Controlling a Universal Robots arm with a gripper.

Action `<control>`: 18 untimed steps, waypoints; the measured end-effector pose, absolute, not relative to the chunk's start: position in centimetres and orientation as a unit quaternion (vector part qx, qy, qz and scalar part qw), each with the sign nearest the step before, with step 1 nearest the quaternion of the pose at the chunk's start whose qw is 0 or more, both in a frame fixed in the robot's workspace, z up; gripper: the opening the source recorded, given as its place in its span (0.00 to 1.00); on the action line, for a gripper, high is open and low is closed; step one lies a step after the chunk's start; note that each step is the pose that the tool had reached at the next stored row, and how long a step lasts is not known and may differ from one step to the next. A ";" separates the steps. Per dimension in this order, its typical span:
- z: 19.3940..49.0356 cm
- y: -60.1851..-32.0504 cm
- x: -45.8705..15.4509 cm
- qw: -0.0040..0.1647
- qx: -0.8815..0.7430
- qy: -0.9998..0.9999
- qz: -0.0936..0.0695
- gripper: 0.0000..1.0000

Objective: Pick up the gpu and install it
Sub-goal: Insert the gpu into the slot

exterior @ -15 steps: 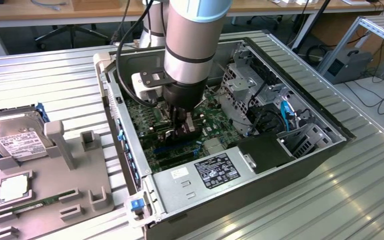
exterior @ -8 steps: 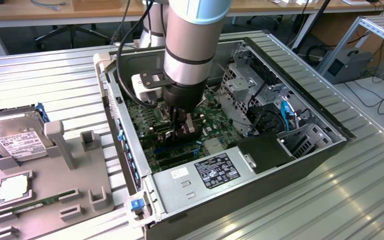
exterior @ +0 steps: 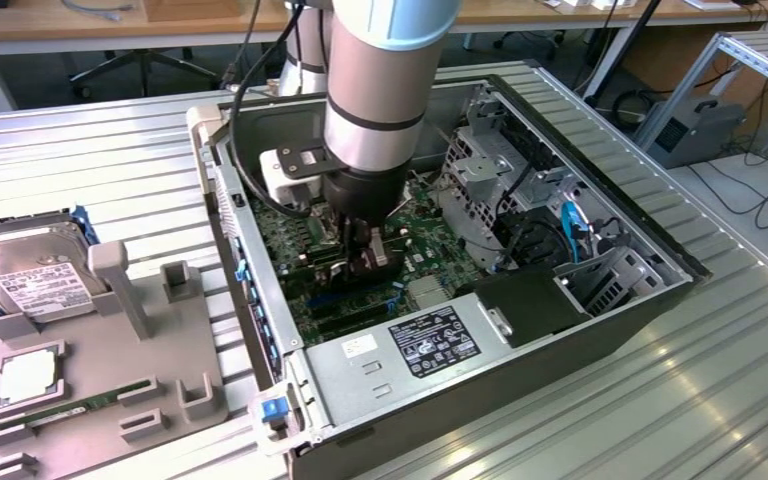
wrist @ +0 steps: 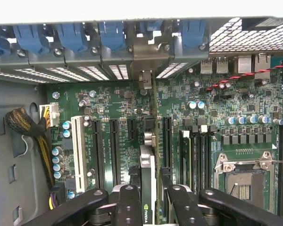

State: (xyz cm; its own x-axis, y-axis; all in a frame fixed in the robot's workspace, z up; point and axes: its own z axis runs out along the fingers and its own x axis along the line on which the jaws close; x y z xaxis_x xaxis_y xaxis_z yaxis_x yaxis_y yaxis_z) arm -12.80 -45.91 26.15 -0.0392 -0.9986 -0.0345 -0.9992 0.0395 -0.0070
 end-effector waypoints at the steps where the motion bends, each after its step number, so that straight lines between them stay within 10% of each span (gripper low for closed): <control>1: 26.2 -45.9 -12.8 0.015 -0.693 0.721 0.009 0.27; 14: 25.9 -45.9 -12.9 0.015 -0.693 0.721 0.010 0.27; 18: 25.9 -45.9 -12.9 0.015 -0.693 0.721 0.009 0.40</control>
State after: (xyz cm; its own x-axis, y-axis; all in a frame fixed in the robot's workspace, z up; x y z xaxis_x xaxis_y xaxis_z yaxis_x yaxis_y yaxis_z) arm -12.85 -45.92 25.91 -0.0393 -0.9986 -0.0347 -0.9992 0.0396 -0.0071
